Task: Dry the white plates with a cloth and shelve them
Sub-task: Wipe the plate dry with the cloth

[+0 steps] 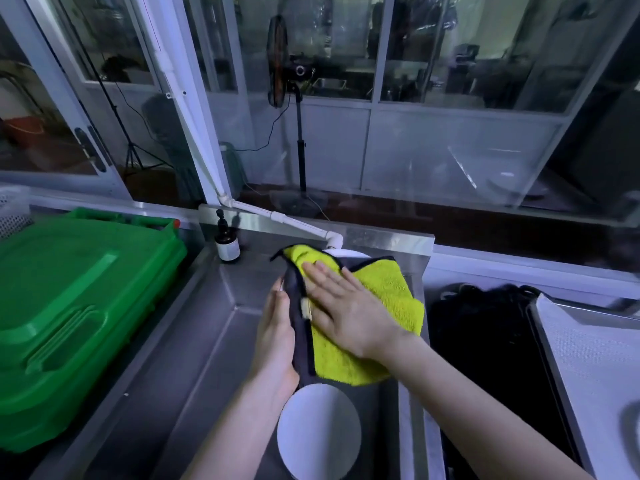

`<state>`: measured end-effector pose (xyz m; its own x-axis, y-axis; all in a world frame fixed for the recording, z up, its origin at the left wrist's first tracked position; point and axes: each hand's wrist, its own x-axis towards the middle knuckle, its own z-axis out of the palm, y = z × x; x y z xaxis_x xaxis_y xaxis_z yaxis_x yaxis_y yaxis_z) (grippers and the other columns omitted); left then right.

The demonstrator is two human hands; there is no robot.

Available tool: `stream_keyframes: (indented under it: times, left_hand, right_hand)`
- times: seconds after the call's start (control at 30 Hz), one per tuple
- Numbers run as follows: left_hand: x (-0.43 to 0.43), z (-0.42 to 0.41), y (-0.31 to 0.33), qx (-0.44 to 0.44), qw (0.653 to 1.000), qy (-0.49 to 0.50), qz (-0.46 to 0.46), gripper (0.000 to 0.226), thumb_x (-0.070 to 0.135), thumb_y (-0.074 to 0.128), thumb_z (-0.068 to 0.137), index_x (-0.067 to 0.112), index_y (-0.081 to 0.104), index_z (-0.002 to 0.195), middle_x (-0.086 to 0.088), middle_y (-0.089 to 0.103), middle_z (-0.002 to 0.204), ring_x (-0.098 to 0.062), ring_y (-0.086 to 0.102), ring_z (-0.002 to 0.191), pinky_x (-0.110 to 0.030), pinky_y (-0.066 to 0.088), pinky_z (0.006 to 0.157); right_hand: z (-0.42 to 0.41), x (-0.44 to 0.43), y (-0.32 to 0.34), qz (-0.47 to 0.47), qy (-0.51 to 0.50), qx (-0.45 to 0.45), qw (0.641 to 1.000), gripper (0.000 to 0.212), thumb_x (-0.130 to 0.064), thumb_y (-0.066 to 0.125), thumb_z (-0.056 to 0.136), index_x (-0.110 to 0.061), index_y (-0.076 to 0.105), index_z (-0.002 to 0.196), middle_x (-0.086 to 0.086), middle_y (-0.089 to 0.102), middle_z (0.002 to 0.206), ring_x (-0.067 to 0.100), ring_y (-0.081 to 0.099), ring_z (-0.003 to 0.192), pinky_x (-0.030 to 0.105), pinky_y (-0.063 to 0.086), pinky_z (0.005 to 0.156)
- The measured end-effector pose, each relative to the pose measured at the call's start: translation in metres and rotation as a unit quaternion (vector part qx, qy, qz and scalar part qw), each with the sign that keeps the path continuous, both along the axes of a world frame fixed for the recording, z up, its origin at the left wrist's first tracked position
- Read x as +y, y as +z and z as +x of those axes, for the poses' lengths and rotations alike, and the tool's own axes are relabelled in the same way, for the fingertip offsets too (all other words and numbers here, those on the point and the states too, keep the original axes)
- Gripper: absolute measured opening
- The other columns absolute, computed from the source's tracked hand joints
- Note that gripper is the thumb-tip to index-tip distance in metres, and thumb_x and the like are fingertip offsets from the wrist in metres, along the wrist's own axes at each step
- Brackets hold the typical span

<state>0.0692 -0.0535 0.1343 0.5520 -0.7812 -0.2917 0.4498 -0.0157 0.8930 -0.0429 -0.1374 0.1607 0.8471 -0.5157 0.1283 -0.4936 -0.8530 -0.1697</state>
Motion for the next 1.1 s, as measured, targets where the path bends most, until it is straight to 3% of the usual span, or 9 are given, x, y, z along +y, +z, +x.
stream_keyframes:
  times: [0.17, 0.23, 0.4, 0.57, 0.7, 0.83, 0.93, 1.0, 1.1]
  left_hand:
    - [0.004, 0.001, 0.012, -0.057, 0.995, 0.07, -0.031, 0.033, 0.035, 0.036, 0.109, 0.042, 0.061, 0.13, 0.02, 0.062, 0.133, -0.004, 0.056, 0.125, -0.045, 0.04, 0.116]
    - [0.006, 0.008, 0.017, -0.051, 0.992, 0.107, -0.038, 0.034, 0.032, 0.037, 0.11, 0.037, 0.061, 0.133, 0.015, 0.063, 0.134, -0.009, 0.057, 0.126, -0.046, 0.041, 0.115]
    - [0.008, 0.023, 0.017, -0.032, 0.991, 0.125, -0.032, 0.034, 0.035, 0.038, 0.108, 0.044, 0.062, 0.129, 0.013, 0.07, 0.126, -0.012, 0.066, 0.116, -0.037, 0.058, 0.091]
    - [0.004, 0.007, 0.012, -0.013, 0.996, 0.079, -0.03, 0.036, 0.031, 0.035, 0.11, 0.033, 0.058, 0.137, 0.003, 0.065, 0.136, -0.017, 0.06, 0.127, -0.045, 0.043, 0.112]
    - [0.005, 0.002, 0.012, -0.026, 0.998, 0.047, -0.035, 0.034, 0.035, 0.035, 0.11, 0.038, 0.061, 0.132, 0.013, 0.067, 0.132, -0.005, 0.063, 0.121, -0.031, 0.049, 0.102]
    - [0.008, 0.005, 0.015, -0.044, 0.997, 0.056, -0.034, 0.033, 0.034, 0.037, 0.109, 0.042, 0.063, 0.128, 0.021, 0.067, 0.127, 0.001, 0.062, 0.118, -0.03, 0.048, 0.1]
    - [0.015, 0.008, 0.016, -0.093, 0.992, 0.078, -0.035, 0.034, 0.031, 0.037, 0.109, 0.046, 0.066, 0.117, 0.038, 0.066, 0.114, 0.017, 0.057, 0.113, -0.011, 0.044, 0.089]
    - [0.017, 0.014, 0.016, -0.094, 0.992, 0.074, -0.029, 0.035, 0.033, 0.036, 0.109, 0.047, 0.067, 0.12, 0.03, 0.065, 0.125, 0.007, 0.056, 0.123, -0.021, 0.044, 0.102]
    - [0.017, 0.024, 0.014, -0.091, 0.994, 0.065, -0.023, 0.036, 0.039, 0.034, 0.109, 0.051, 0.064, 0.125, 0.02, 0.064, 0.134, -0.006, 0.056, 0.129, -0.038, 0.042, 0.111]
  right_hand:
    - [-0.01, -0.033, 0.002, -0.021, -0.126, -0.011, 0.992, 0.06, -0.053, 0.024, 0.102, -0.033, 0.008, 0.156, -0.016, -0.006, 0.162, 0.006, -0.01, 0.149, 0.036, -0.004, 0.122]
    - [-0.026, -0.032, -0.002, 0.024, -0.149, -0.021, 0.988, 0.062, -0.055, 0.026, 0.101, -0.035, 0.006, 0.156, -0.017, -0.008, 0.162, 0.006, -0.01, 0.15, 0.038, -0.003, 0.123]
    - [-0.056, 0.012, -0.016, 0.045, -0.057, 0.03, 0.997, 0.068, -0.061, 0.008, 0.095, -0.03, 0.0, 0.155, -0.017, -0.018, 0.158, 0.009, -0.027, 0.145, 0.041, -0.011, 0.121]
    - [-0.029, 0.045, -0.017, 0.073, 0.053, 0.005, 0.996, 0.057, -0.051, 0.022, 0.104, -0.03, 0.015, 0.156, -0.019, -0.01, 0.16, 0.001, -0.018, 0.147, 0.031, -0.013, 0.12]
    - [-0.002, 0.022, -0.005, 0.004, 0.032, -0.01, 0.999, 0.055, -0.049, 0.027, 0.103, -0.032, 0.016, 0.155, -0.017, -0.004, 0.161, 0.005, -0.011, 0.149, 0.032, -0.01, 0.121]
    - [0.004, -0.014, 0.004, -0.025, -0.09, -0.034, 0.995, 0.063, -0.054, 0.027, 0.101, -0.032, 0.007, 0.156, -0.012, -0.003, 0.163, 0.009, -0.008, 0.15, 0.04, 0.0, 0.123]
    - [-0.005, -0.041, 0.016, 0.061, -0.179, -0.062, 0.98, 0.07, -0.055, 0.039, 0.098, -0.031, 0.01, 0.156, -0.005, 0.016, 0.163, 0.017, 0.016, 0.149, 0.038, 0.019, 0.119]
    - [-0.014, -0.049, 0.019, 0.177, -0.199, -0.125, 0.956, 0.064, -0.045, 0.053, 0.095, -0.027, 0.028, 0.152, -0.001, 0.043, 0.151, 0.021, 0.043, 0.135, 0.029, 0.039, 0.1]
    - [-0.024, -0.044, 0.011, 0.292, -0.202, -0.278, 0.892, 0.037, -0.023, 0.063, 0.093, -0.029, 0.057, 0.129, -0.012, 0.067, 0.113, 0.016, 0.06, 0.112, 0.017, 0.042, 0.082]
